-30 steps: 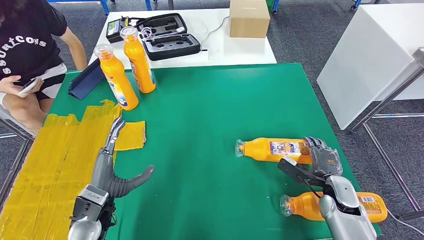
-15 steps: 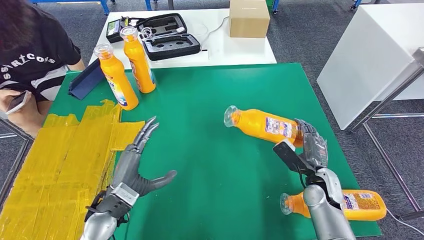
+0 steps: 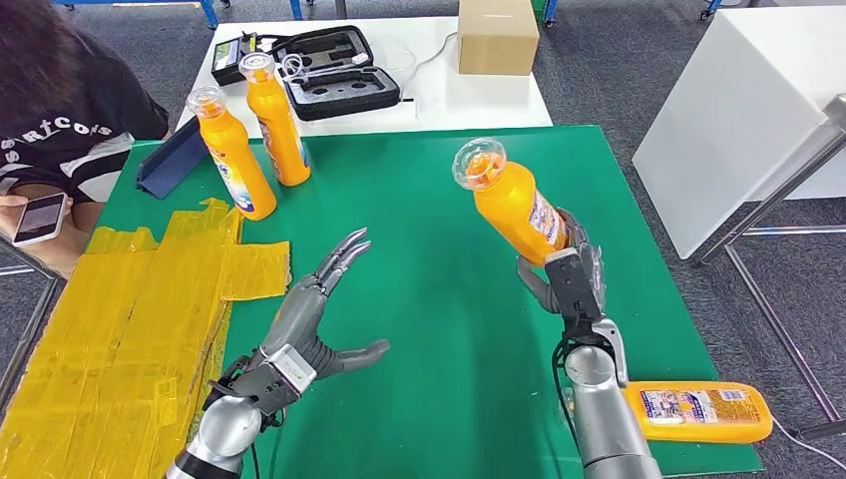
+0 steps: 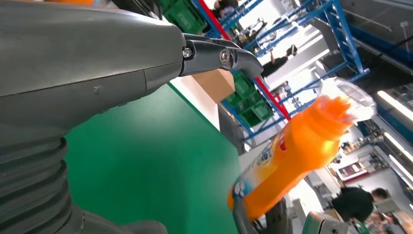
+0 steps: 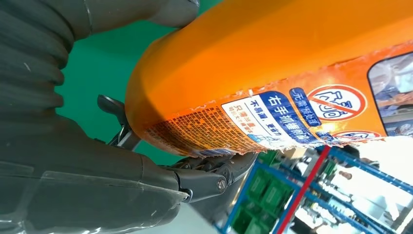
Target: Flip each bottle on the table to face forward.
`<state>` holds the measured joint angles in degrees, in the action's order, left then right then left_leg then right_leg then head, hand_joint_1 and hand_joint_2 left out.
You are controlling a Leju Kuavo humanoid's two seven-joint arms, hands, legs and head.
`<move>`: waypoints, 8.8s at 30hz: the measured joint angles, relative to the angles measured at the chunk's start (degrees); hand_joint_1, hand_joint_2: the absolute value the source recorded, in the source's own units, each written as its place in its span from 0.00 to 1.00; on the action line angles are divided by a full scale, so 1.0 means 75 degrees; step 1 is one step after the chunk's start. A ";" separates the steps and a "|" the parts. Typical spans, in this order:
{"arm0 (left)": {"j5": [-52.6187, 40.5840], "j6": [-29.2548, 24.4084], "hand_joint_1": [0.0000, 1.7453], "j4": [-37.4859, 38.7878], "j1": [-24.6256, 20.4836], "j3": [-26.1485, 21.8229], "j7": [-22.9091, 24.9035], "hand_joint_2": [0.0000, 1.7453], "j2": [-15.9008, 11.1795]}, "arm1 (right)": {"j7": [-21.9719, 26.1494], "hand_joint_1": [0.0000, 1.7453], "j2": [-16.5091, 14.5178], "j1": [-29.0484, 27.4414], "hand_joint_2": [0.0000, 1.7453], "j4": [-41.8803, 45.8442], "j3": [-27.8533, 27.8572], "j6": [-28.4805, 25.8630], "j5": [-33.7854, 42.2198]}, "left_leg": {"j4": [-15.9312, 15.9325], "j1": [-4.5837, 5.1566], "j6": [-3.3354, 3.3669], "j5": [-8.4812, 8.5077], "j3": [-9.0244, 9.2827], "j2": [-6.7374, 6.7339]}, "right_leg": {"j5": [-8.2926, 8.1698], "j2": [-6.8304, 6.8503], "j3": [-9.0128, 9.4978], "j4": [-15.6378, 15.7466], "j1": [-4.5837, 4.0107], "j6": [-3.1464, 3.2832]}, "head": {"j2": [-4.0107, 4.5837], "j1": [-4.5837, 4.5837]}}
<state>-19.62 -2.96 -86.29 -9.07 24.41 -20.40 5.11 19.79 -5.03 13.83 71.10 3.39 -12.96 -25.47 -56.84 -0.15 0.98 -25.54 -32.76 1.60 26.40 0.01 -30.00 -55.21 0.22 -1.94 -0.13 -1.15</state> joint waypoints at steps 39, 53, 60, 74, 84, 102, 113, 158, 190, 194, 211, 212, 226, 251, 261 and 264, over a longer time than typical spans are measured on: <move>0.1102 0.0072 0.00 0.0738 -0.0740 -0.0616 0.0092 1.00 -0.0015 | 0.0085 1.00 -0.1029 0.0119 1.00 -0.0662 -0.3127 0.0281 -0.0434 | 0.0000 -0.0001 -0.0001 0.0001 -0.0007 -0.0003 | 0.0000 -0.0002 -0.0009 -0.0002 0.0000 0.0000 | 0.0000 0.0002; 0.3197 0.1338 0.94 0.1761 -0.0970 -0.1389 0.0026 1.00 -0.0020 | 0.0092 1.00 -0.1142 0.0144 1.00 -0.0493 -0.4044 0.0238 -0.0064 | 0.0001 -0.0007 -0.0003 0.0002 -0.0007 -0.0004 | 0.0000 -0.0002 -0.0008 -0.0003 -0.0006 0.0000 | 0.0000 0.0003; 0.6108 0.3387 1.00 0.2298 -0.0969 -0.1929 0.0500 1.00 -0.0082 | 0.0333 1.00 -0.1171 0.0290 1.00 -0.0552 -0.4455 0.0109 0.0197 | 0.0001 -0.0008 -0.0003 0.0002 -0.0007 -0.0005 | 0.0000 -0.0002 -0.0009 -0.0003 -0.0007 0.0001 | 0.0000 0.0002; 0.7020 0.3590 1.00 0.2817 -0.0962 -0.2036 0.0636 1.00 -0.0218 | 0.0365 1.00 -0.1218 0.0380 1.00 -0.0806 -0.4681 0.0049 0.0290 | 0.0001 -0.0009 -0.0004 0.0003 -0.0009 -0.0004 | 0.0000 -0.0002 -0.0009 -0.0003 -0.0008 0.0001 | 0.0000 0.0003; 0.6688 0.3072 1.00 0.2808 -0.0929 -0.2031 0.0480 1.00 -0.0240 | 0.0360 0.00 -0.1197 0.0385 1.00 -0.0855 -0.4669 -0.0034 0.0439 | 0.0001 -0.0010 -0.0004 0.0003 -0.0008 -0.0004 | 0.0000 -0.0002 -0.0010 -0.0003 -0.0009 0.0001 | 0.0000 0.0002; -0.4968 -0.3493 1.00 0.2712 -0.1825 -0.2237 0.2560 1.00 -0.0914 | 0.0416 0.00 -0.0623 -0.1006 1.00 0.1704 -0.3131 0.0898 0.2159 | 0.0000 -0.0011 -0.0004 0.0005 -0.0008 -0.0008 | -0.0001 -0.0007 -0.0013 -0.0003 -0.0009 0.0002 | 0.0000 0.0002; -0.8323 -0.2441 1.00 0.5431 -0.2982 -0.2418 0.4703 1.00 -0.1319 | 0.0312 0.00 -0.0499 -0.1264 1.00 0.2107 -0.2326 0.1060 0.2916 | 0.0000 -0.0011 -0.0006 0.0008 -0.0007 -0.0013 | -0.0002 -0.0008 -0.0011 -0.0004 -0.0009 0.0003 | 0.0000 0.0004; -0.5460 -0.3938 0.00 0.5215 -0.2322 -0.3189 0.2009 1.00 -0.0899 | 0.0218 0.00 -0.0375 -0.1850 1.00 0.2591 -0.1763 0.0726 0.2566 | 0.0002 -0.0010 -0.0009 0.0005 0.0023 -0.0013 | -0.0001 -0.0014 0.0019 -0.0005 -0.0010 0.0003 | 0.0000 0.0007; 0.0037 -0.2170 0.00 -0.1127 0.0811 -0.3257 -0.0053 1.00 -0.0699 | -0.0383 0.00 0.1229 -0.3347 1.00 0.4326 -0.1715 0.0551 -0.0476 | 0.0003 -0.0005 -0.0007 -0.0003 0.0009 -0.0031 | 0.0000 -0.0036 -0.0006 0.0001 -0.0004 0.0003 | 0.0000 0.0002; 0.0529 -0.1310 0.00 -0.1196 0.0995 -0.3281 -0.0241 1.00 -0.0677 | -0.1475 0.00 0.2527 -0.4586 1.00 0.5062 -0.1451 0.0658 -0.1136 | -0.0005 0.0012 0.0017 -0.0027 0.0028 0.0043 | 0.0042 0.0026 -0.0060 0.0013 0.0018 -0.0030 | 0.0000 -0.0005; 0.1292 -0.0505 0.00 -0.0611 0.0841 -0.3174 -0.0569 1.00 -0.0551 | 0.1709 0.00 0.3587 -0.5217 1.00 0.7451 0.7189 0.8210 -0.2073 | -0.0008 0.0063 0.0063 -0.0066 0.0056 -0.0052 | 0.0048 -0.0049 0.0035 0.0015 0.0060 -0.0073 | 0.0000 0.0012; 0.1295 -0.0504 0.00 -0.0593 0.0834 -0.3163 -0.0574 1.00 -0.0542 | 0.1977 0.00 0.3516 -0.5065 1.00 0.7392 0.7293 0.8045 -0.2338 | -0.0008 0.0062 0.0063 -0.0066 0.0056 -0.0053 | 0.0048 -0.0050 0.0035 0.0015 0.0059 -0.0073 | 0.0000 0.0013; 0.1406 -0.0482 0.00 -0.0563 0.0778 -0.2900 -0.0631 1.00 -0.0444 | 0.2189 0.00 0.2753 -0.4895 1.00 0.5893 0.6065 0.5495 -0.4314 | -0.0007 0.0059 0.0062 -0.0066 0.0055 -0.0040 | 0.0050 -0.0046 0.0044 0.0015 0.0056 -0.0073 | 0.0000 0.0014; 0.1558 -0.0570 0.00 -0.0548 0.0664 -0.2778 -0.0669 1.00 -0.0449 | -0.1123 0.00 0.4528 -0.6285 1.00 0.4295 0.2820 0.3500 -0.3803 | -0.0007 0.0061 0.0063 -0.0066 0.0056 -0.0042 | 0.0050 -0.0047 0.0050 0.0014 0.0057 -0.0073 | 0.0000 0.0014; 0.1402 -0.0672 0.00 -0.0557 0.0695 -0.2687 -0.0418 1.00 -0.0407 | -0.2716 0.00 0.4733 -0.4405 1.00 0.1667 0.0638 0.1149 -0.6201 | -0.0007 0.0047 0.0061 -0.0067 0.0094 -0.0088 | 0.0047 -0.0087 0.0067 0.0015 0.0044 -0.0071 | 0.0000 0.0013; 0.1378 -0.0694 0.00 -0.0557 0.0690 -0.2658 -0.0387 1.00 -0.0381 | -0.2843 0.01 0.4661 -0.3793 1.00 0.0985 0.0157 0.0858 -0.6444 | -0.0007 0.0037 0.0055 -0.0078 0.0124 -0.0124 | 0.0043 -0.0115 0.0091 0.0018 0.0033 -0.0065 | 0.0000 0.0017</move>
<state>-9.29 -8.16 -90.47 -3.90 4.47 -23.30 2.26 -1.54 29.93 -14.62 78.49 4.56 -6.52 -73.80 -56.89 0.13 1.39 -26.13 -31.82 0.67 26.72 -0.86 -29.31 -55.07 0.46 -2.43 -0.13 -1.03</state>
